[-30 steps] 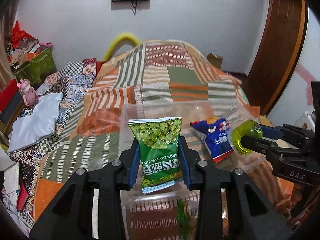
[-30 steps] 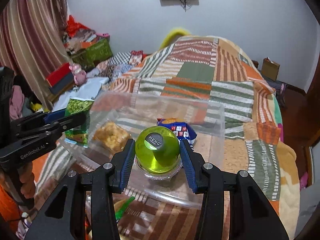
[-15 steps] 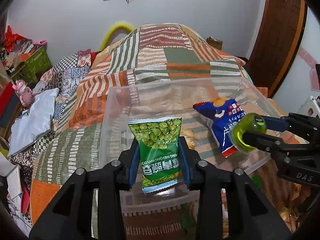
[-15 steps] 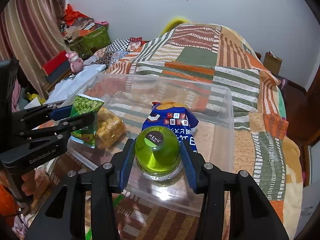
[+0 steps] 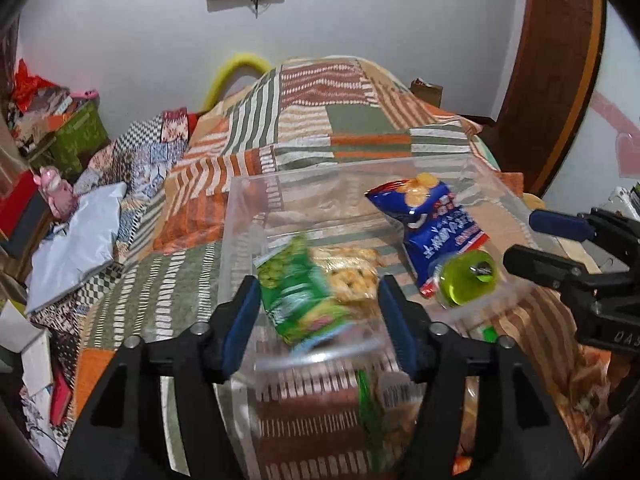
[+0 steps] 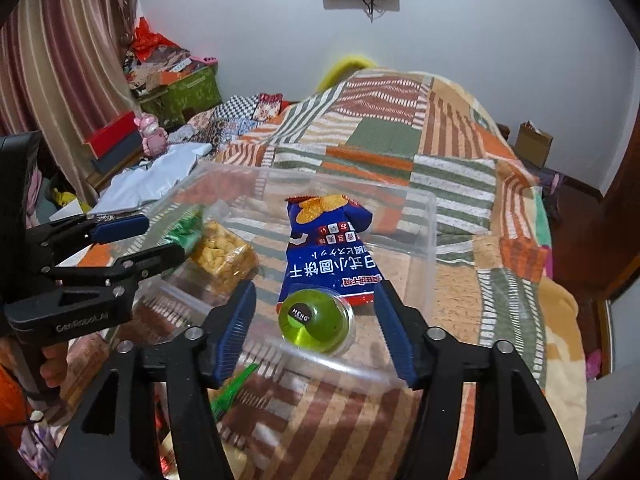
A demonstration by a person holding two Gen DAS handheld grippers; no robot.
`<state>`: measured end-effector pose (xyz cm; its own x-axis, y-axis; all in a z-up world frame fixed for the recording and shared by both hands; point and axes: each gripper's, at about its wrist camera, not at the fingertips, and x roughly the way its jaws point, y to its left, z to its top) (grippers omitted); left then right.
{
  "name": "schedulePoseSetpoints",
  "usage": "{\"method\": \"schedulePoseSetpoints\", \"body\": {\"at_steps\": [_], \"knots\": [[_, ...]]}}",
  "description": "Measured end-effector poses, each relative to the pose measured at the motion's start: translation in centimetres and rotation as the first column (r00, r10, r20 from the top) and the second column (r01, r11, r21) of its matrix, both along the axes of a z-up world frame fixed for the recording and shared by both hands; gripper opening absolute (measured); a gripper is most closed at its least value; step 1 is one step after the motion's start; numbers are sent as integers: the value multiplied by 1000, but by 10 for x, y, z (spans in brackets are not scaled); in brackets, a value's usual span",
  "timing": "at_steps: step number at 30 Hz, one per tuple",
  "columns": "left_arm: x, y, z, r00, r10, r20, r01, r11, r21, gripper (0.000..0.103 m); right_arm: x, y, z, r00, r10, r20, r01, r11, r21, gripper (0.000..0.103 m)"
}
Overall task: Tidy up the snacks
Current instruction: 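Place jelly cup in clear box with right tool while left drops pea bag in, then grasp orange fried-snack bag with right tool while left tool grasps biscuit roll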
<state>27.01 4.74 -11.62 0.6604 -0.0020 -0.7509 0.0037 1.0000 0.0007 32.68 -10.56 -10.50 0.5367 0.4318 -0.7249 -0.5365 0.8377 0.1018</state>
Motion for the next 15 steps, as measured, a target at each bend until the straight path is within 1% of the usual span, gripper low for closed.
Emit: {"method": "schedulePoseSetpoints", "body": {"at_steps": [3,4,5,7,11,15], "knots": [[-17,-2,12,1000,-13,20,12,1000,3,74,-11,-6,10,1000,-5,24,5,1000,6,61],[-24,-2,16,1000,-14,26,14,1000,0,79,-15,-9,13,999,-8,34,8,1000,9,63],[-29,-1,20,999,-14,30,14,1000,-5,82,-20,-13,18,999,-13,46,12,1000,15,66],[-44,3,28,999,-8,40,9,1000,-21,88,-28,-22,25,997,-27,67,26,999,27,67],[-70,13,40,998,10,60,-8,999,-37,90,-48,-41,38,993,-56,99,51,998,43,67],[-94,21,46,997,25,74,-22,999,-35,94,-65,-54,41,991,-77,111,72,996,47,68]]}}
